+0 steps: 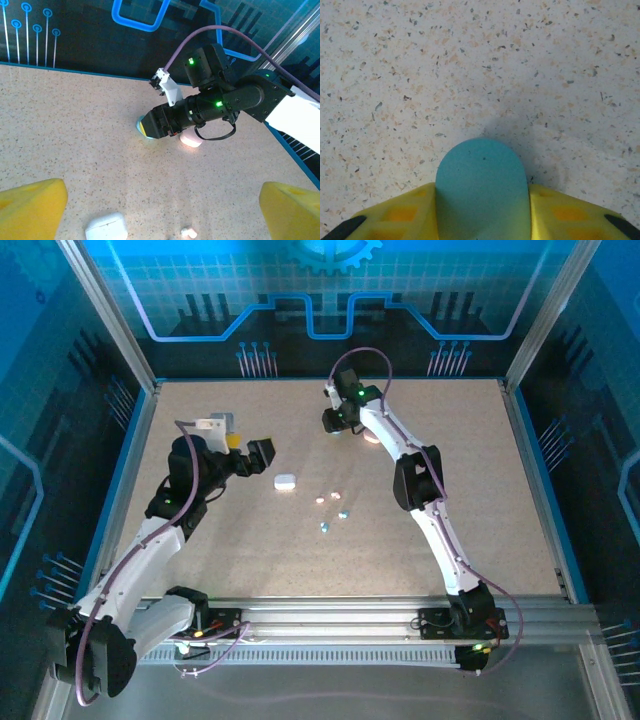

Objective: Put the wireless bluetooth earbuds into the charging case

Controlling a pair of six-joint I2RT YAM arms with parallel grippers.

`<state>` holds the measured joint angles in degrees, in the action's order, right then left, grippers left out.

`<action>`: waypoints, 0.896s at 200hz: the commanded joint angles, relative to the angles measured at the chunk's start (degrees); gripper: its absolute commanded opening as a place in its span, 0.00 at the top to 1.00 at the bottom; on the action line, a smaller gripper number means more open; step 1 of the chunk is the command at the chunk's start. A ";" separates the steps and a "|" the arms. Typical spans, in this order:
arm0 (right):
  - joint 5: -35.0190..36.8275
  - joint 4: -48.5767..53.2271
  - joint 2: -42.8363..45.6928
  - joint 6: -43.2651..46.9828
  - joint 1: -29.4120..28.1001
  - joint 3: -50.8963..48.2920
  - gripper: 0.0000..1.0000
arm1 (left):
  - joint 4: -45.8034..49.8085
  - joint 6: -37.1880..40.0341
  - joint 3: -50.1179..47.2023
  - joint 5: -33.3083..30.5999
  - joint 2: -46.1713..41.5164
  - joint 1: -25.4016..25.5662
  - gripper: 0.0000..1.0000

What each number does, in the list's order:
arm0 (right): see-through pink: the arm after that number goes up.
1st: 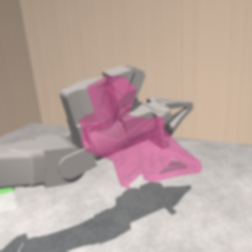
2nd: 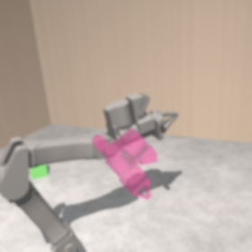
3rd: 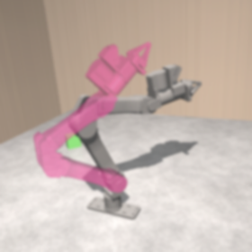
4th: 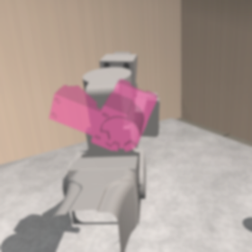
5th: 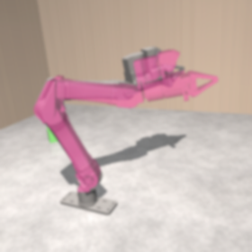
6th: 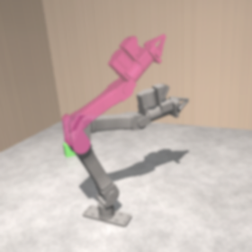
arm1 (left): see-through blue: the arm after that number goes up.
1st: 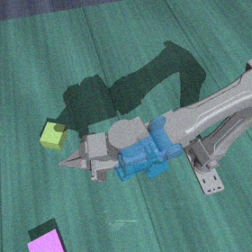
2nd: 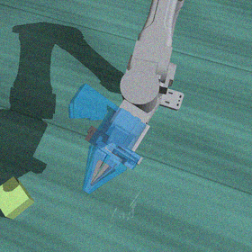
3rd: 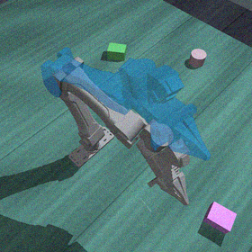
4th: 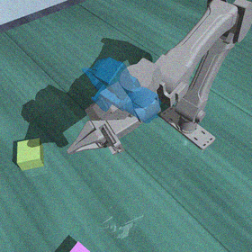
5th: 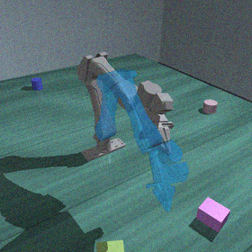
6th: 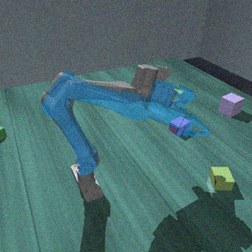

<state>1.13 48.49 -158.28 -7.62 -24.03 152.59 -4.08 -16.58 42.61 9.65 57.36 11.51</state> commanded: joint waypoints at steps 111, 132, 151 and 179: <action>1.84 -2.57 39.44 -8.27 -2.95 -56.28 0.62 | -0.07 -4.16 2.17 3.85 1.06 -0.52 0.01; 2.83 -3.86 46.35 -10.23 -3.13 -67.76 0.62 | -0.56 -4.21 2.28 4.37 1.22 -0.57 0.01; 2.95 -4.97 51.33 -12.15 -3.33 -76.84 0.62 | -1.28 -4.52 2.04 4.76 1.52 -0.60 0.01; 2.94 -6.02 56.26 -13.56 -4.25 -85.06 0.61 | -2.05 -5.03 1.98 5.48 2.02 -0.61 0.01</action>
<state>3.18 43.75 -106.30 -18.06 -26.83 73.67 -3.62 -20.51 42.70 13.04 58.63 11.40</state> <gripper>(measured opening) 0.394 0.989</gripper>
